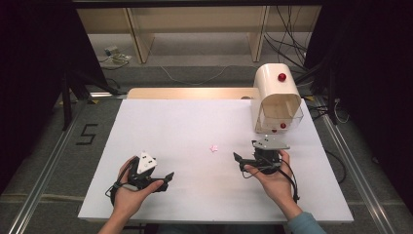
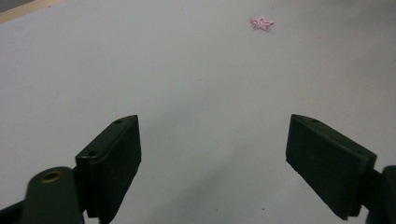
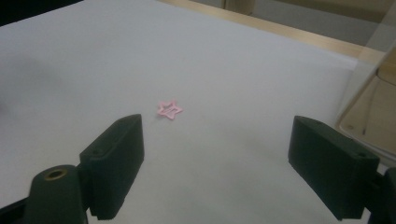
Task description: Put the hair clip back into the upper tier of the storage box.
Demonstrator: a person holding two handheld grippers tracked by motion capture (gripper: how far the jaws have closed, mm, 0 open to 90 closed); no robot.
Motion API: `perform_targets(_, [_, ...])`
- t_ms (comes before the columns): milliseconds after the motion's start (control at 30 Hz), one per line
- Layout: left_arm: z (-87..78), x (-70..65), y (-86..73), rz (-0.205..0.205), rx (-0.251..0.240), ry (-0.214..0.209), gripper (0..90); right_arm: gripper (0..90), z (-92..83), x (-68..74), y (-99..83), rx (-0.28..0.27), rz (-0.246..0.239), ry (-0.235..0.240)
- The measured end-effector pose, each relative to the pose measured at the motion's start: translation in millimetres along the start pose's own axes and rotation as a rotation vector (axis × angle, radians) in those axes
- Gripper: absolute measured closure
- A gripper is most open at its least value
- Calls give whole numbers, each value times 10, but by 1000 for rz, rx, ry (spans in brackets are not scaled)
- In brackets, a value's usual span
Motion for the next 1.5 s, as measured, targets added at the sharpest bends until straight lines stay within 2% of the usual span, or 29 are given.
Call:
perform_targets(367, [6,5,3,-1,5,9,181,248,193,99,37,23,-15,59])
perform_targets(467, [9,1,6,-1,5,9,181,258,268,140,48,33,-13,75])
perform_targets(567, [15,-4,-1,1,11,8,182,275,346,171,53,41,-32,86])
perform_targets(700, [8,-1,-2,-4,6,4,182,309,445,201,55,56,-24,110])
perform_targets(900, [12,-1,-1,-2,13,4,182,341,654,260,79,81,-42,138])
perform_targets(1133, [11,7,-5,-3,11,3,182,379,891,356,116,115,-64,148])
perform_targets(1200, [13,5,-8,-8,10,2,182,394,947,363,116,128,-84,148])
perform_targets(1500, [14,8,-8,-6,14,1,183,488,1120,394,157,146,-98,138])
Point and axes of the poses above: each handheld gripper's, and its own axes: z roughly forward along the jaws, y roughly out of its top, x roughly to its left, the point moved 3 cm from there along z, roughly forward along the jaws, and after that the axes turned 15 degrees about -z, right-handed, at the moved point
